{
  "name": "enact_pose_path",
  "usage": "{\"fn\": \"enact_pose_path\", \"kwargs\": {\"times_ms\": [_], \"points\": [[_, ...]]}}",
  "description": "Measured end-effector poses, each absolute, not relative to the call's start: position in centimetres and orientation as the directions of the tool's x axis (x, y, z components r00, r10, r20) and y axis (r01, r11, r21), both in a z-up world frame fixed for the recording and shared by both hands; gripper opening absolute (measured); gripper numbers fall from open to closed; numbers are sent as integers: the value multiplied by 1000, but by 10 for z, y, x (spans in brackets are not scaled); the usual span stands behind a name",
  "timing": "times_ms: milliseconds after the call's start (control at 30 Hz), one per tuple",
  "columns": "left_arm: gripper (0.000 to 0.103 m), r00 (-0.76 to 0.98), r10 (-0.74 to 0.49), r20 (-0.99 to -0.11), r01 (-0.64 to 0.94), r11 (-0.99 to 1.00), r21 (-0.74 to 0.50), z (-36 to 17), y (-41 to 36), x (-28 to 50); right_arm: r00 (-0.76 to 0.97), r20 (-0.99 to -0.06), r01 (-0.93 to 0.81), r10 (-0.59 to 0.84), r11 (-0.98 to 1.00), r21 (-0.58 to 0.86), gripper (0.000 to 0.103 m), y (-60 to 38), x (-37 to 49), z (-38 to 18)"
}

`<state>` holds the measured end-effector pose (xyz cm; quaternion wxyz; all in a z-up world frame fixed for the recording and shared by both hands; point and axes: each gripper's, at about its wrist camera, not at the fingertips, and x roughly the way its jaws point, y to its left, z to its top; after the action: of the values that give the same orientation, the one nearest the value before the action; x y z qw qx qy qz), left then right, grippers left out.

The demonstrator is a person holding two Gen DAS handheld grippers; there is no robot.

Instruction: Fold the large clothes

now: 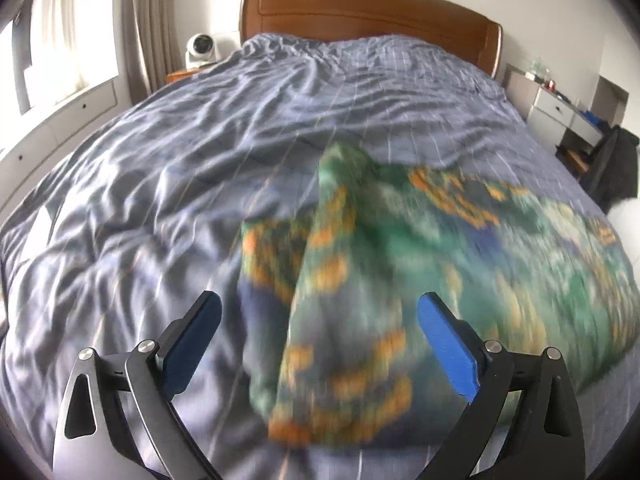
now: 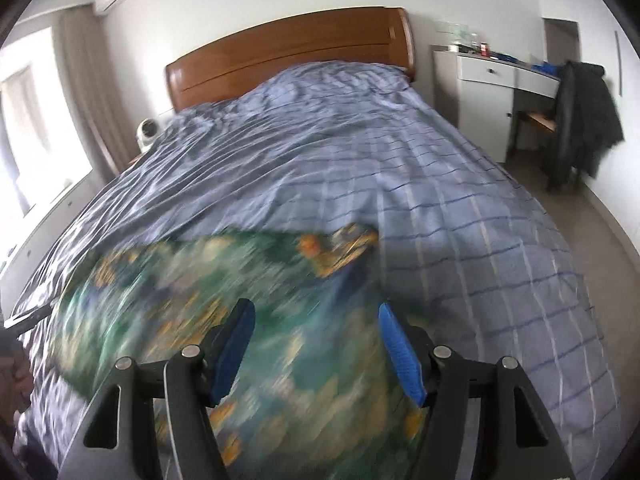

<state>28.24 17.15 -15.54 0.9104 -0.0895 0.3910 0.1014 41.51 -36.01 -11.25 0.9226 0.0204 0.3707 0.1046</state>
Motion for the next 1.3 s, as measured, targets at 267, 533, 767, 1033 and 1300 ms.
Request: {"fn": "enact_pose_path", "kwargs": {"times_ms": [267, 533, 767, 1033, 1300], "points": [[99, 635, 97, -766, -204, 978, -45, -165, 139, 230, 651, -720, -262, 239, 962, 82, 66, -324, 347, -135], [99, 587, 42, -809, -54, 998, 13, -186, 73, 215, 658, -708, -276, 258, 957, 92, 66, -304, 291, -141], [99, 663, -142, -735, 107, 990, -95, -116, 30, 283, 681, -683, -240, 264, 962, 133, 67, -315, 258, -151], [99, 619, -115, -777, 114, 992, -56, -103, -9, 449, 692, -653, -245, 307, 951, 186, 67, -319, 252, -155], [99, 524, -87, -847, 94, 995, -44, -161, -24, 457, 677, -655, -317, 336, 936, 152, 67, -309, 241, -159]]}}
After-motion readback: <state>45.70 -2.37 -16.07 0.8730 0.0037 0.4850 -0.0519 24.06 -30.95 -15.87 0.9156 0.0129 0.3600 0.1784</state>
